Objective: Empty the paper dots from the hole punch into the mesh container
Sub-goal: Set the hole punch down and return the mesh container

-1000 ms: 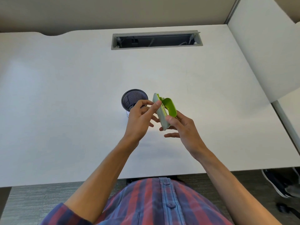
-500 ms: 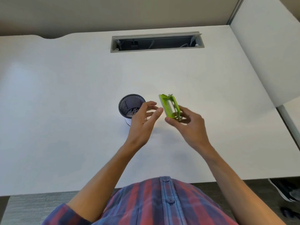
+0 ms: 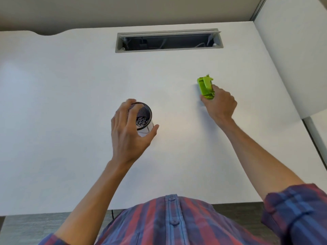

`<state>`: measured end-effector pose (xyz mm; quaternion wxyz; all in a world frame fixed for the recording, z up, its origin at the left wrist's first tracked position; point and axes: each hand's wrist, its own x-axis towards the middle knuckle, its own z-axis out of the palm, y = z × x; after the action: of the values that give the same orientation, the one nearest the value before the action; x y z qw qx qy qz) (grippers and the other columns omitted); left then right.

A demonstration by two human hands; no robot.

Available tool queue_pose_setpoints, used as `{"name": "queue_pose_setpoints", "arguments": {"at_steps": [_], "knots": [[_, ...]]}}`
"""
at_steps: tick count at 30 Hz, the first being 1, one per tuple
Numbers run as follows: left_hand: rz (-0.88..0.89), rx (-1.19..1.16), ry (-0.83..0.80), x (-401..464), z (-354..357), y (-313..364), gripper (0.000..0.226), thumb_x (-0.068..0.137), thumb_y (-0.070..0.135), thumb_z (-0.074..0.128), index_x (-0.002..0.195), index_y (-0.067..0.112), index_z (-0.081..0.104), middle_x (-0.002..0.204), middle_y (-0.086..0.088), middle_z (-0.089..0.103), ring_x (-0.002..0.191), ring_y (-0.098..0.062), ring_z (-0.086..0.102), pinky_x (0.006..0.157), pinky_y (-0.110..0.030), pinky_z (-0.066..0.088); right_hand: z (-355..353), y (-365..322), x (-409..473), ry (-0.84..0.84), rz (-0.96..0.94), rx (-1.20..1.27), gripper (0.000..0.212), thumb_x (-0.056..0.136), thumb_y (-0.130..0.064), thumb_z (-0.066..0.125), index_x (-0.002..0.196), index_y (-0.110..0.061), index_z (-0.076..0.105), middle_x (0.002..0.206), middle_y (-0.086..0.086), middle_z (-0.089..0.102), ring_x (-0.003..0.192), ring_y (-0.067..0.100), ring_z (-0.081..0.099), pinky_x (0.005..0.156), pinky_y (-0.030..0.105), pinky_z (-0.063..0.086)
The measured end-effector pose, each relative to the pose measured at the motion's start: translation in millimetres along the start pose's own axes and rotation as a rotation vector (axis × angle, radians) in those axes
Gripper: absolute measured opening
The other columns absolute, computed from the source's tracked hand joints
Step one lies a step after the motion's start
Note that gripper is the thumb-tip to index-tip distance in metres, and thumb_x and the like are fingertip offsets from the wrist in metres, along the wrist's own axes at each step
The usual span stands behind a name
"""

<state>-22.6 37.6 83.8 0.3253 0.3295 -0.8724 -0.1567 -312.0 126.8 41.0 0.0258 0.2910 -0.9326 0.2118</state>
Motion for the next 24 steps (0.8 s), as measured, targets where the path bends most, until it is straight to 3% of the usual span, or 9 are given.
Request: {"name": "queue_pose_setpoints", "arguments": {"at_steps": [5,9,11,13,15,19,23,24], "knots": [[-0.109,0.044,-0.07,-5.8,1.4,-3.5,0.09,0.068,0.044,0.082,0.14,0.008,0.04,0.15,-0.017,0.038,0.137,-0.036,0.04,0.105,-0.048,0.039,10.4,7.1,31.0,-0.023,-0.025,-0.086,0.037,0.082,-0.042,0.065,0.106,-0.013,0.063,0.088,0.015,0.068,0.087,0.039,0.064,0.067,0.036,0.041],[-0.225,-0.096,-0.089,-10.8,7.1,-10.0,0.105,0.069,0.04,0.084,0.151,0.011,0.024,0.157,-0.012,0.029,0.144,-0.03,0.033,0.111,-0.046,0.039,16.4,11.9,46.5,-0.024,-0.026,-0.09,0.045,0.084,-0.047,0.065,0.106,-0.009,0.063,0.089,0.018,0.069,0.09,0.039,0.062,0.068,0.037,0.041],[-0.293,-0.197,-0.104,-13.0,10.1,-14.1,0.112,0.07,0.036,0.087,0.154,0.015,0.016,0.159,-0.003,0.027,0.145,-0.023,0.032,0.114,-0.025,0.032,17.7,11.6,52.6,-0.025,-0.028,-0.095,0.049,0.085,-0.05,0.065,0.11,-0.008,0.062,0.093,0.019,0.068,0.094,0.039,0.06,0.069,0.038,0.04],[-0.321,-0.269,-0.108,-14.4,12.8,-17.3,0.117,0.069,0.033,0.088,0.156,0.019,0.011,0.159,-0.001,0.029,0.141,-0.016,0.036,0.104,-0.002,0.025,19.1,10.7,57.9,-0.037,-0.026,-0.096,0.052,0.086,-0.05,0.064,0.115,-0.008,0.06,0.097,0.02,0.067,0.099,0.039,0.057,0.071,0.04,0.042],[-0.328,-0.299,-0.084,-15.6,15.5,-20.7,0.12,0.068,0.032,0.089,0.155,0.022,0.008,0.158,-0.004,0.03,0.139,-0.011,0.038,0.098,0.003,0.024,20.3,9.1,62.4,-0.048,-0.005,-0.089,0.053,0.087,-0.05,0.064,0.121,-0.009,0.058,0.102,0.02,0.066,0.102,0.039,0.056,0.075,0.042,0.044],[-0.389,-0.328,-0.042,-17.1,21.2,-28.0,0.125,0.065,0.03,0.091,0.155,0.026,0.005,0.149,-0.001,0.041,0.127,-0.012,0.048,0.096,0.0,0.029,22.1,3.7,73.6,-0.065,0.046,-0.056,0.052,0.089,-0.045,0.064,0.128,-0.011,0.056,0.112,0.02,0.061,0.108,0.04,0.055,0.08,0.044,0.045],[-0.497,-0.373,-0.061,-22.7,27.9,-33.5,0.124,0.066,0.025,0.091,0.154,0.033,0.005,0.129,0.0,0.059,0.119,-0.017,0.06,0.103,-0.028,0.043,23.9,1.9,84.3,-0.082,0.076,-0.031,0.052,0.089,-0.042,0.064,0.13,-0.012,0.054,0.117,0.019,0.058,0.111,0.04,0.053,0.082,0.044,0.045],[-0.519,-0.382,-0.064,-23.8,29.9,-34.3,0.123,0.066,0.024,0.092,0.154,0.033,0.006,0.124,0.003,0.061,0.116,-0.015,0.06,0.102,-0.03,0.043,24.7,1.9,84.8,-0.085,0.083,-0.031,0.053,0.089,-0.043,0.063,0.132,-0.012,0.053,0.119,0.019,0.058,0.112,0.039,0.052,0.083,0.044,0.044]]}}
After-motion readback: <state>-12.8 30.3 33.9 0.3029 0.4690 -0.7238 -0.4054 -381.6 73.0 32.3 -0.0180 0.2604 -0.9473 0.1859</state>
